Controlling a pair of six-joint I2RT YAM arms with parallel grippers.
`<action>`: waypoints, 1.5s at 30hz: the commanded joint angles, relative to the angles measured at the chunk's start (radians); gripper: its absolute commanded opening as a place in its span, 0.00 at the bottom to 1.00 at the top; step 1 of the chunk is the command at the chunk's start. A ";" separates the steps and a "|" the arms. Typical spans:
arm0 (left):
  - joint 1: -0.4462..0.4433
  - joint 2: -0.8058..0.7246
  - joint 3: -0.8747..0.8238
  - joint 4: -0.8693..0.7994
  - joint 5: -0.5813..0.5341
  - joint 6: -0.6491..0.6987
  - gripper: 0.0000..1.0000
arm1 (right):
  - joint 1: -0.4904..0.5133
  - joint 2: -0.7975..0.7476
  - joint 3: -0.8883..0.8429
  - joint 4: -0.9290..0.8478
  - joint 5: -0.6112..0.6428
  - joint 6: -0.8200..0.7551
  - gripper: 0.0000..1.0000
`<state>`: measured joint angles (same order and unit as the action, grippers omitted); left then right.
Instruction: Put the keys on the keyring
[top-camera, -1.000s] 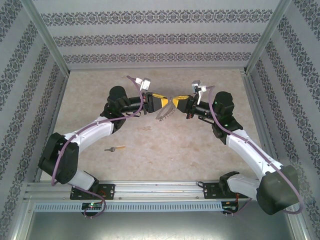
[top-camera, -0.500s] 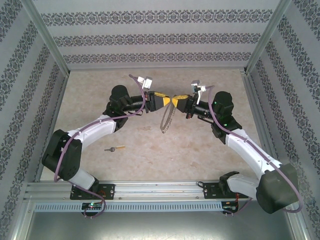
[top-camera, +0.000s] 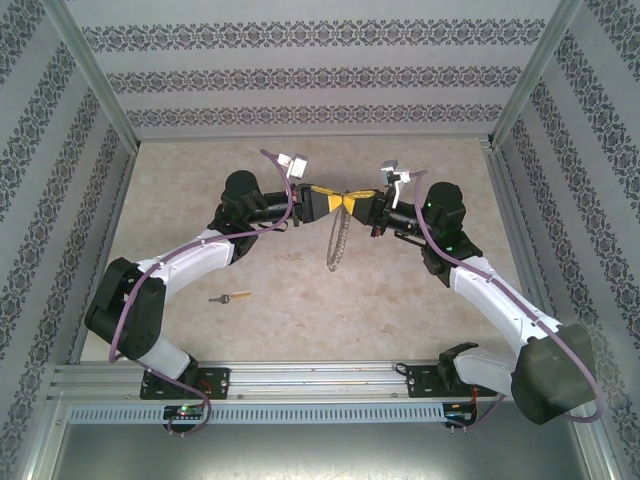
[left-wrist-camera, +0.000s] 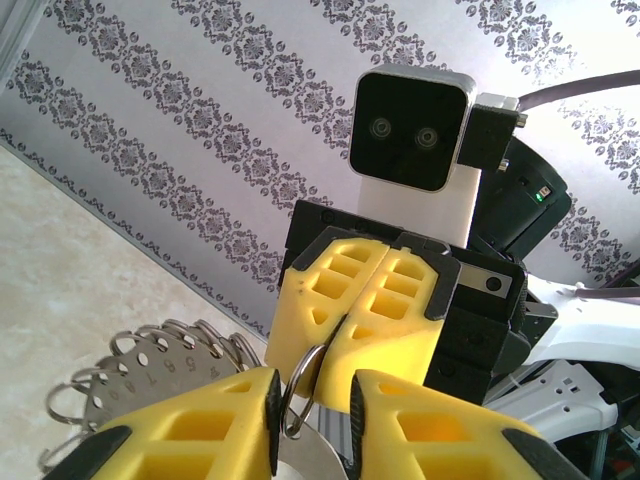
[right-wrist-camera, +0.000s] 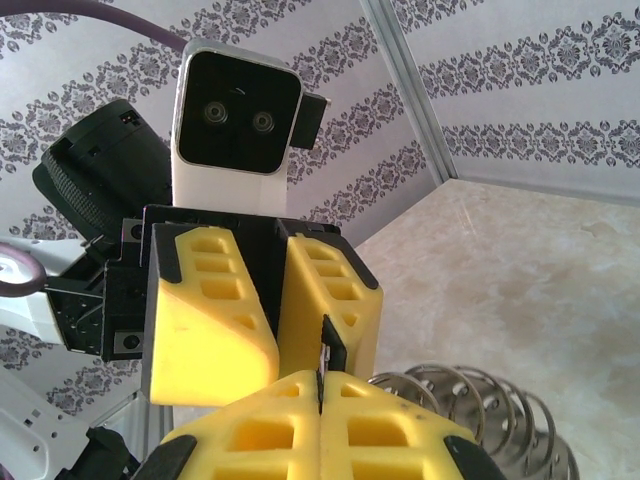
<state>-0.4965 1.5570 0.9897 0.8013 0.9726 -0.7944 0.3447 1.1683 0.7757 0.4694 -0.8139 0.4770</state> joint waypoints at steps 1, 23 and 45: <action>-0.017 0.005 0.018 0.079 0.034 -0.007 0.23 | 0.010 0.008 0.000 0.058 -0.001 0.009 0.00; -0.017 -0.075 0.051 -0.200 -0.005 0.389 0.00 | -0.151 -0.173 -0.110 0.028 0.135 0.144 0.50; -0.019 -0.087 0.282 -0.838 0.082 0.926 0.00 | -0.041 -0.153 -0.108 -0.009 -0.071 -0.012 0.40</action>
<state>-0.4988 1.4689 1.2266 0.0509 1.0058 0.0601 0.2867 1.0016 0.6228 0.4576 -0.8375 0.5156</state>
